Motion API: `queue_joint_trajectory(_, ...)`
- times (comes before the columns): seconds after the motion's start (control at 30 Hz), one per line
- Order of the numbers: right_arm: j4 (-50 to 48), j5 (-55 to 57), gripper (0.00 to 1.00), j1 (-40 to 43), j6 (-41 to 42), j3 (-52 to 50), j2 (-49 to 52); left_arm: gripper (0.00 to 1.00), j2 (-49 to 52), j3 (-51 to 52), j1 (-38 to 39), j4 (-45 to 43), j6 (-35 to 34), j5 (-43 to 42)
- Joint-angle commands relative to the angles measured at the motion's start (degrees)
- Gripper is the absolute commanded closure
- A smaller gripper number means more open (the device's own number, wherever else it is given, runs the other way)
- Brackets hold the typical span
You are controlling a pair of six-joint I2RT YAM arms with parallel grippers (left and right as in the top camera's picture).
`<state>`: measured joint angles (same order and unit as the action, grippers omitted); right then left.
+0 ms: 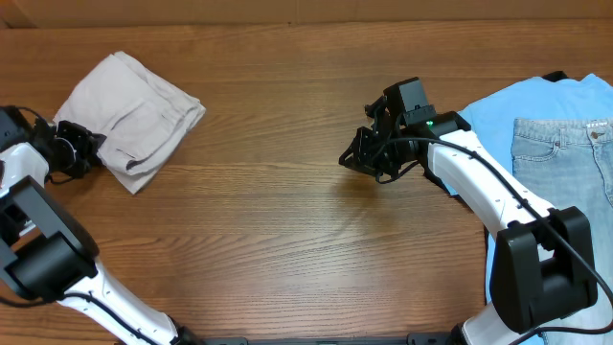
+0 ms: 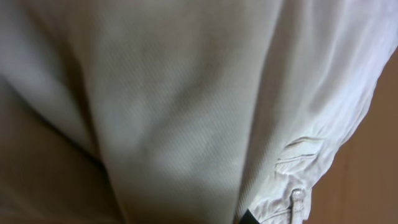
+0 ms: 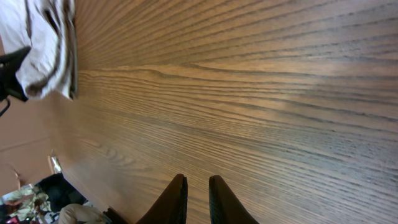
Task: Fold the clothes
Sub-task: 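Carry the folded shorts to the table's upper left with the left gripper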
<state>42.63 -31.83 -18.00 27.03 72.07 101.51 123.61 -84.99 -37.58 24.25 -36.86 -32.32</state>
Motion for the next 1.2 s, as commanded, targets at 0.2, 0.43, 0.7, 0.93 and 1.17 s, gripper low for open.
queue_joint_trajectory(0.2, 0.4, 0.9, 0.84, 0.0, -0.5, 0.0, -0.2, 0.93, 2.7, -1.0, 0.1, -15.9, -17.7, 0.6)
queue_joint_trajectory(0.43, 0.7, 1.8, 0.84, 0.0, -0.5, 0.0, -0.2, 0.25, 2.7, -1.0, 2.5, -25.1, -21.4, 4.1)
queue_joint_trajectory(0.7, 1.8, 1.8, 0.87, 0.0, -0.5, 0.0, -0.3, 0.0, 1.0, -1.7, 3.1, -16.6, 5.0, -12.7)
queue_joint_trajectory(0.93, 0.9, 1.6, 0.87, 0.0, -3.7, 0.0, -2.9, 0.0, -8.0, -3.6, 4.4, 13.3, 35.4, -5.7)
queue_joint_trajectory(1.17, -2.9, 1.6, 0.86, 0.0, -6.6, 0.0, -13.1, 0.0, -26.0, -5.7, 9.6, 20.4, 44.0, -5.7)
